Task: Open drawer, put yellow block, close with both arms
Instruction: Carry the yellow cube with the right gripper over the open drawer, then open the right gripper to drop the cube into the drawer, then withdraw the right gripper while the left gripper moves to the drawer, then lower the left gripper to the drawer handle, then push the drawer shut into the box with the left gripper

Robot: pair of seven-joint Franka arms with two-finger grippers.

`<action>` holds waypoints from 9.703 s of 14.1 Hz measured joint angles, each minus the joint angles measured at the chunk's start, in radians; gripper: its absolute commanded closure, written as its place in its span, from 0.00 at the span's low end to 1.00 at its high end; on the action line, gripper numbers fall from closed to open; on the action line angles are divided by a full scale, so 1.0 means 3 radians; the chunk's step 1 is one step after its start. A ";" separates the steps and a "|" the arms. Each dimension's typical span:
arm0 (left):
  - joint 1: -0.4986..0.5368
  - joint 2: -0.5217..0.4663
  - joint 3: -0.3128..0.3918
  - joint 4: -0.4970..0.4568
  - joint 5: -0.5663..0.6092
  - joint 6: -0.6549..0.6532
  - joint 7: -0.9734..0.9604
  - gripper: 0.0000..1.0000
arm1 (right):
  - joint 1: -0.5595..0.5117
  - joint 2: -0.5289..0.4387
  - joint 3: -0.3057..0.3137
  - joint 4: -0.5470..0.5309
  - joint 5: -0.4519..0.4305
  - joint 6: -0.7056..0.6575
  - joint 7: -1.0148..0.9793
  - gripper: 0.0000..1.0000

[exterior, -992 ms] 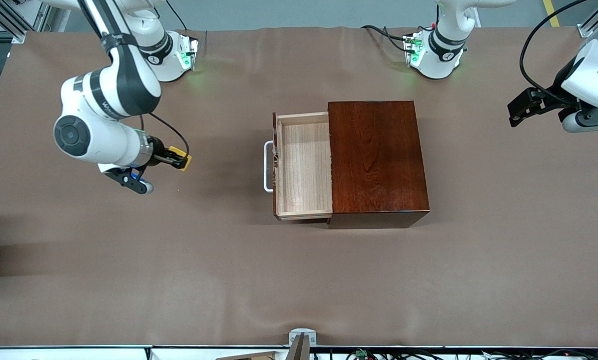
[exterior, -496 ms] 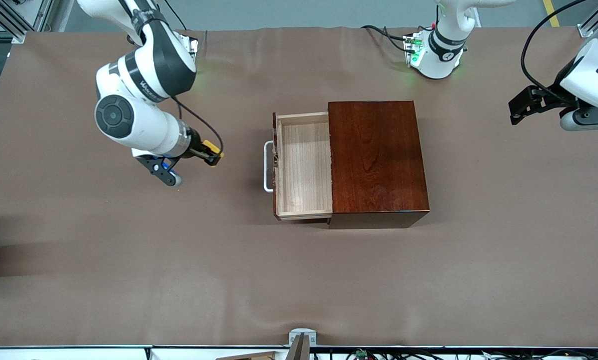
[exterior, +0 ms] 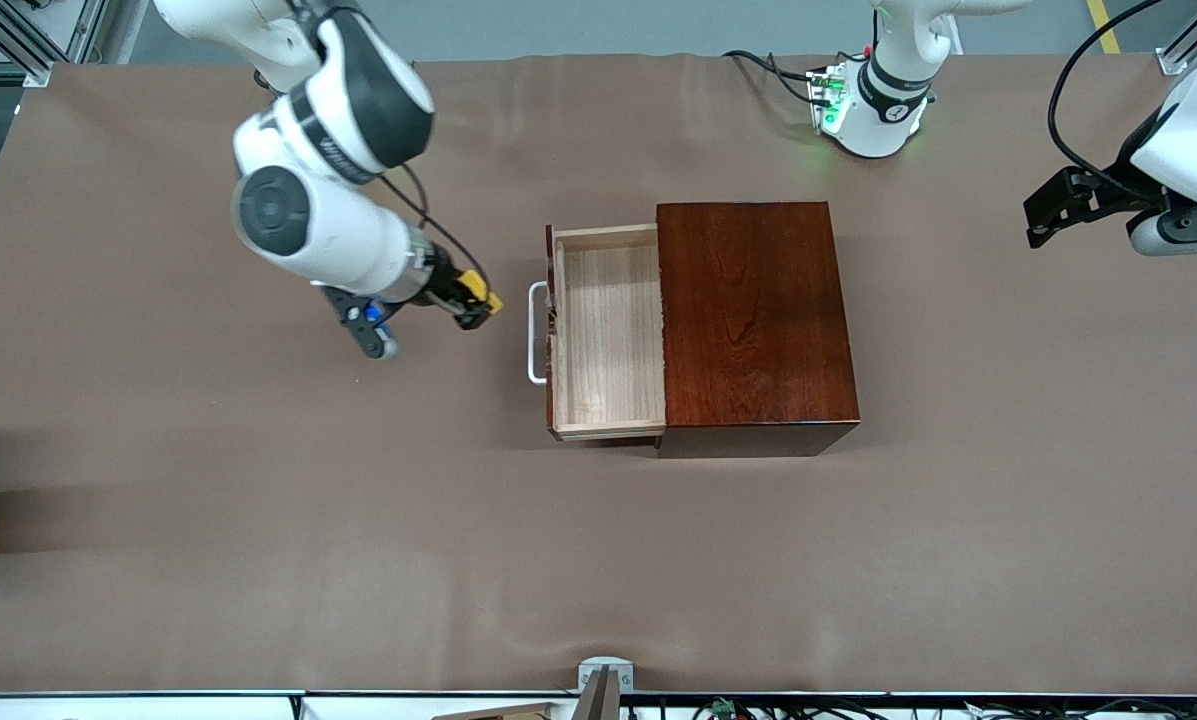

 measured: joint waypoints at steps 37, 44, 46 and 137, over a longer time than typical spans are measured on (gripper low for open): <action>0.0032 0.0002 0.0012 0.0055 0.0000 0.0140 0.0000 0.00 | 0.0369 0.0902 -0.0111 0.1156 -0.0520 -0.0428 0.1601 0.00; 0.0031 0.0005 0.0006 0.0054 0.0000 0.0146 0.0000 0.00 | -0.0027 0.0564 -0.0117 0.1279 -0.0744 -0.0748 0.0696 0.00; 0.0026 0.0017 -0.0019 0.0053 -0.0022 0.0152 0.0000 0.00 | -0.0187 0.0431 -0.0120 0.1279 -0.0744 -0.0925 0.0434 0.00; -0.3435 0.2890 0.1146 0.1148 0.0063 0.0788 -0.6895 0.00 | -0.1684 -0.1007 -0.0122 0.0623 -0.1061 -0.1694 -0.4811 0.00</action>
